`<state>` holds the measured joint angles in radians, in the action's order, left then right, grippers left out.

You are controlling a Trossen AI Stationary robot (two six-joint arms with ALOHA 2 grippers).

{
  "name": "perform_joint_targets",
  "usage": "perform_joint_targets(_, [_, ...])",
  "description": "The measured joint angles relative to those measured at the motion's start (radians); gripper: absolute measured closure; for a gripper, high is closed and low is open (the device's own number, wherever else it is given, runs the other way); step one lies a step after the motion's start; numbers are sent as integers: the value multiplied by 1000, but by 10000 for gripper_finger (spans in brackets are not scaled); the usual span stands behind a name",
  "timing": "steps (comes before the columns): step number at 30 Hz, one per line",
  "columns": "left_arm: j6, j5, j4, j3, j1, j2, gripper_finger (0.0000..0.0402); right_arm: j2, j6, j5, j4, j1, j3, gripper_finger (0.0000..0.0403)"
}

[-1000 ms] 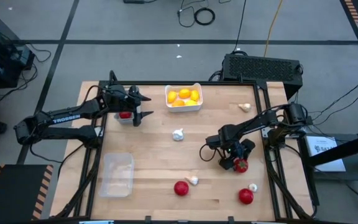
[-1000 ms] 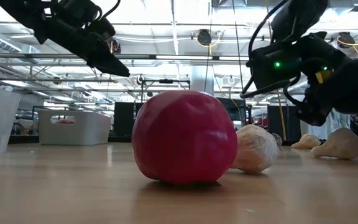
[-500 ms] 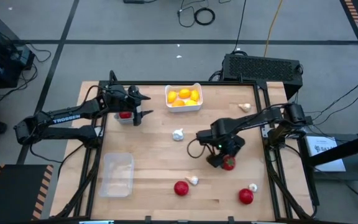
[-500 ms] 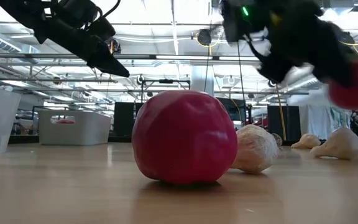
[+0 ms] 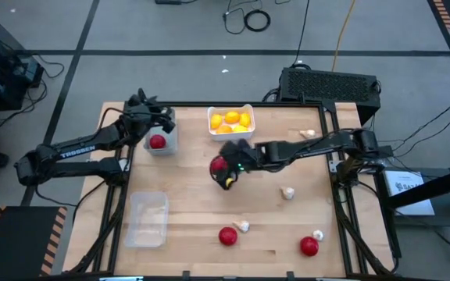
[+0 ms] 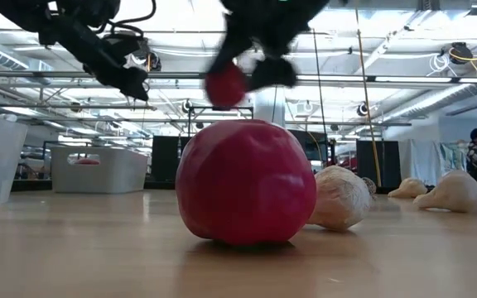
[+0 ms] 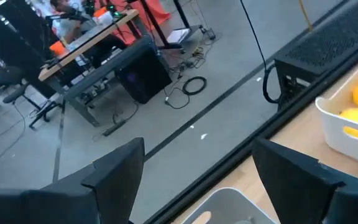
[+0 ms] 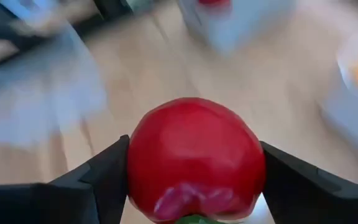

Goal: Sort produce into baskets
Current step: Put the tomato into the gray bin

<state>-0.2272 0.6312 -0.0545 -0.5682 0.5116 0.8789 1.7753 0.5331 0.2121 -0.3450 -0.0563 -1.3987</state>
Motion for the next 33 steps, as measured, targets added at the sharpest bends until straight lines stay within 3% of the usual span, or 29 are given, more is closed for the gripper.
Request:
perform_joint_targets(4, [10,1,0,0,0,0,96,56,-174,-2,288,21,0,117])
perform_joint_targets(9, [8,96,0,0,7,0,96,146,-337,-4,473,61,1,117])
perform_joint_targets(13, [12,153,0,0,34,0,96,223,-387,-4,647,105,1,117])
perform_joint_targets(22, [38,163,49,0,93,0,96,419,-456,-10,1131,167,-11,117])
perform_joint_targets(29, [38,162,109,0,128,1,96,577,-475,-8,1155,196,-205,117])
perform_joint_targets(33, [38,163,99,0,138,1,96,672,-527,-9,1050,198,-386,117])
